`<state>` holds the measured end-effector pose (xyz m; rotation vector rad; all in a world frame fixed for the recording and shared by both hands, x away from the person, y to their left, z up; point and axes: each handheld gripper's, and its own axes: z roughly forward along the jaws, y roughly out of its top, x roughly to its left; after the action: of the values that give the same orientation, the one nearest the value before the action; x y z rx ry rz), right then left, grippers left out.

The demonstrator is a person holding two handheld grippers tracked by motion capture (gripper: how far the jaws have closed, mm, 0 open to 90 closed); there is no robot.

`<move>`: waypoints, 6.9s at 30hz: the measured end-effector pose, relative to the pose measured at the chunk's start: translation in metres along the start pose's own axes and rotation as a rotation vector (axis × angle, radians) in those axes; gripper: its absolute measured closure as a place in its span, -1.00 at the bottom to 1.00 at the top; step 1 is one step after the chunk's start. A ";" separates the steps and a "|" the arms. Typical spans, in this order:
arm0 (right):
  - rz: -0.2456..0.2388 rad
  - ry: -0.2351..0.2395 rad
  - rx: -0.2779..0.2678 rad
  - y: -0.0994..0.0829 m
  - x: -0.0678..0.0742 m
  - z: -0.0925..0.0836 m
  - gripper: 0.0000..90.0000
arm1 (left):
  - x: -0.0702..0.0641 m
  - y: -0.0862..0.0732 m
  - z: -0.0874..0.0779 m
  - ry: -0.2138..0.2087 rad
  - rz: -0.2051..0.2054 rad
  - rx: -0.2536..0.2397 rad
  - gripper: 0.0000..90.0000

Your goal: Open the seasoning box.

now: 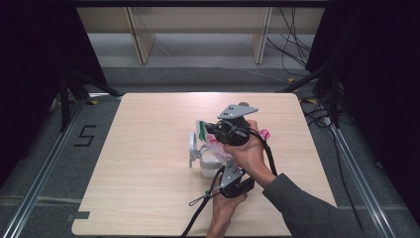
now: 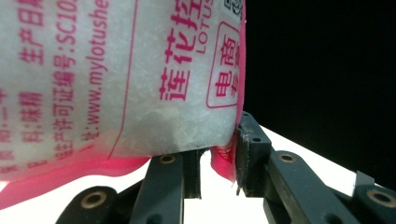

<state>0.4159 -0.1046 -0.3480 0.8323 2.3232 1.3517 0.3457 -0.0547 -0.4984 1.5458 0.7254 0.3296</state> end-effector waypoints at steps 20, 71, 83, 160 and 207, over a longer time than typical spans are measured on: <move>-0.018 0.006 -0.013 0.000 -0.001 0.001 0.99 | 0.000 -0.001 0.000 0.007 0.002 0.001 0.64; -0.001 0.011 0.012 0.002 0.002 0.001 0.99 | 0.001 0.001 -0.001 -0.008 0.017 -0.012 0.64; -0.015 0.015 0.019 0.003 0.002 0.004 0.99 | 0.000 0.001 -0.003 0.002 0.019 -0.006 0.64; -0.039 0.014 0.024 0.006 0.004 0.007 0.98 | 0.001 0.003 -0.007 -0.008 0.023 -0.020 0.64; -0.059 -0.014 0.014 0.007 0.006 0.011 0.98 | 0.002 0.003 -0.006 -0.030 0.008 -0.051 0.64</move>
<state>0.4197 -0.0911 -0.3469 0.7683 2.3305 1.3018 0.3442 -0.0485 -0.4950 1.5025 0.6826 0.3275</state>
